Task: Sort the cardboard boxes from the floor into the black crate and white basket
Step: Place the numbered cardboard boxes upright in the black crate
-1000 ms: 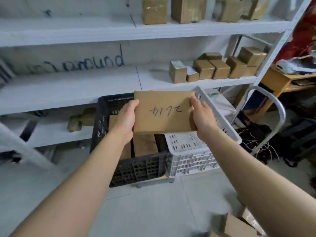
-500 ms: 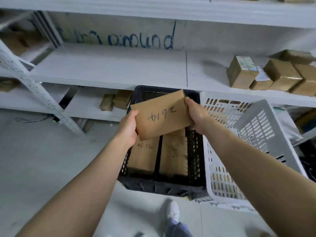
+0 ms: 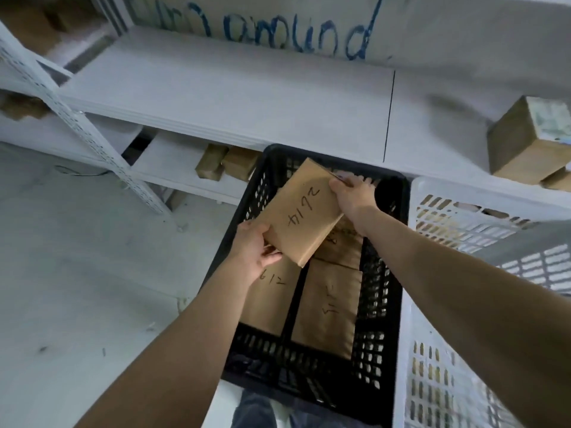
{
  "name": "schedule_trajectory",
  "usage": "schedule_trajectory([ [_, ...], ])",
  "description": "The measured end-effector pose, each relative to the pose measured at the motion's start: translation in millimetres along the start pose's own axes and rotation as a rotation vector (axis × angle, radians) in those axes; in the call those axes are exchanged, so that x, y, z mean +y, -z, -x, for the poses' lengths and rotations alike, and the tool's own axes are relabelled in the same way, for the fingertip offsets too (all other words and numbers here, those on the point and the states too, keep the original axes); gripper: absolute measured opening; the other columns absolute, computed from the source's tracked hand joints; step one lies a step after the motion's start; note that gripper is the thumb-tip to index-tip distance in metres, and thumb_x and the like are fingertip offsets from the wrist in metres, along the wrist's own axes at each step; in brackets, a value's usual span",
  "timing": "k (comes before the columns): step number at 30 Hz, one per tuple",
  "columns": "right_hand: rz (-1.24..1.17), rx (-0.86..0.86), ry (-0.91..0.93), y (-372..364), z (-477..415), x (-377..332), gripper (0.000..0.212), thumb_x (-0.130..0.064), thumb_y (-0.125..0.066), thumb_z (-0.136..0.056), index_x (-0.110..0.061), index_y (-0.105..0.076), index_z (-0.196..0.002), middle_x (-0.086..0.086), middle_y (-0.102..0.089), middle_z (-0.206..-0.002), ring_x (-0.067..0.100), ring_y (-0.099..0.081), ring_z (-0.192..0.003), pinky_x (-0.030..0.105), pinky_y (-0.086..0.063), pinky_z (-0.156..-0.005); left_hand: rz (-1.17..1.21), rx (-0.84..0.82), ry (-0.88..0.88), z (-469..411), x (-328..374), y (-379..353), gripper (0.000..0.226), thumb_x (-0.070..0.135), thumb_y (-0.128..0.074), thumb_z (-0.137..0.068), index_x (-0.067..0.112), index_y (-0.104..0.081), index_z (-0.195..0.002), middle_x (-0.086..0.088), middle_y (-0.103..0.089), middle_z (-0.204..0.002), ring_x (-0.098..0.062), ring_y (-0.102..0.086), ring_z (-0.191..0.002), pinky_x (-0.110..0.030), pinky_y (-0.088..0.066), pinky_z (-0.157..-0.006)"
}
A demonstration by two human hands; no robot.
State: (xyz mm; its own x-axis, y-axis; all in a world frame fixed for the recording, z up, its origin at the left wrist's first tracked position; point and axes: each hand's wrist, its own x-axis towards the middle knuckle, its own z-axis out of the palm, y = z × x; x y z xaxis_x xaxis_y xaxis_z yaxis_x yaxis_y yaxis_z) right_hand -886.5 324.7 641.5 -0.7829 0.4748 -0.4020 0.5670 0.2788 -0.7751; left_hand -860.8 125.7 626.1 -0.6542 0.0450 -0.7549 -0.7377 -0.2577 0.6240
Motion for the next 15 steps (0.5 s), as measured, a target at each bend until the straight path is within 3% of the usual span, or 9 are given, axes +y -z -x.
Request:
schedule_trajectory([
  [2,-0.004,-0.004,-0.041,-10,-16,3,0.049,-0.046,-0.049,-0.092,-0.028,-0.046,-0.137,0.011,-0.03,-0.145,0.032,-0.039,-0.125,0.041,-0.037,-0.106,0.024,0.019,0.031,-13,0,-1,0.031,0.01,-0.056,-0.091,0.019,-0.046,-0.119,-0.015,-0.055,-0.117,-0.034,-0.059,-0.098,-0.044,-0.058,-0.056],
  [5,-0.053,-0.048,-0.063,-28,-34,8,0.047,-0.038,-0.049,-0.094,-0.029,-0.042,-0.14,0.009,-0.036,-0.144,0.029,-0.047,-0.119,0.04,-0.043,-0.102,0.011,0.041,0.059,-36,0,-1,0.033,0.01,-0.056,-0.092,0.016,-0.047,-0.123,-0.017,-0.056,-0.12,-0.035,-0.06,-0.105,-0.049,-0.058,-0.074],
  [9,-0.113,-0.075,-0.104,-48,-51,15,0.057,-0.028,-0.049,-0.096,-0.027,-0.025,-0.147,0.006,-0.044,-0.138,0.019,-0.051,-0.103,0.028,-0.044,-0.076,0.003,0.093,0.101,-62,-2,-2,0.03,0.011,-0.057,-0.093,0.012,-0.049,-0.122,-0.017,-0.057,-0.119,-0.031,-0.061,-0.1,-0.045,-0.056,-0.083],
  [11,-0.145,-0.085,-0.147,-57,-56,17,0.064,-0.025,-0.048,-0.096,-0.025,-0.015,-0.151,0.005,-0.048,-0.135,0.018,-0.049,-0.1,0.029,-0.041,-0.077,0.02,0.13,0.122,-73,-3,-5,0.03,0.009,-0.057,-0.093,0.009,-0.052,-0.122,-0.016,-0.057,-0.114,-0.028,-0.06,-0.093,-0.043,-0.056,-0.083],
  [15,-0.144,-0.119,-0.204,-71,-60,20,0.059,-0.021,-0.044,-0.097,-0.021,-0.018,-0.15,0.005,-0.051,-0.133,0.019,-0.049,-0.103,0.03,-0.039,-0.083,0.009,0.125,0.139,-83,-3,-14,0.014,-0.002,-0.05,-0.093,0.006,-0.06,-0.098,-0.012,-0.054,-0.093,-0.023,-0.058,-0.084,-0.041,-0.053,-0.09],
])
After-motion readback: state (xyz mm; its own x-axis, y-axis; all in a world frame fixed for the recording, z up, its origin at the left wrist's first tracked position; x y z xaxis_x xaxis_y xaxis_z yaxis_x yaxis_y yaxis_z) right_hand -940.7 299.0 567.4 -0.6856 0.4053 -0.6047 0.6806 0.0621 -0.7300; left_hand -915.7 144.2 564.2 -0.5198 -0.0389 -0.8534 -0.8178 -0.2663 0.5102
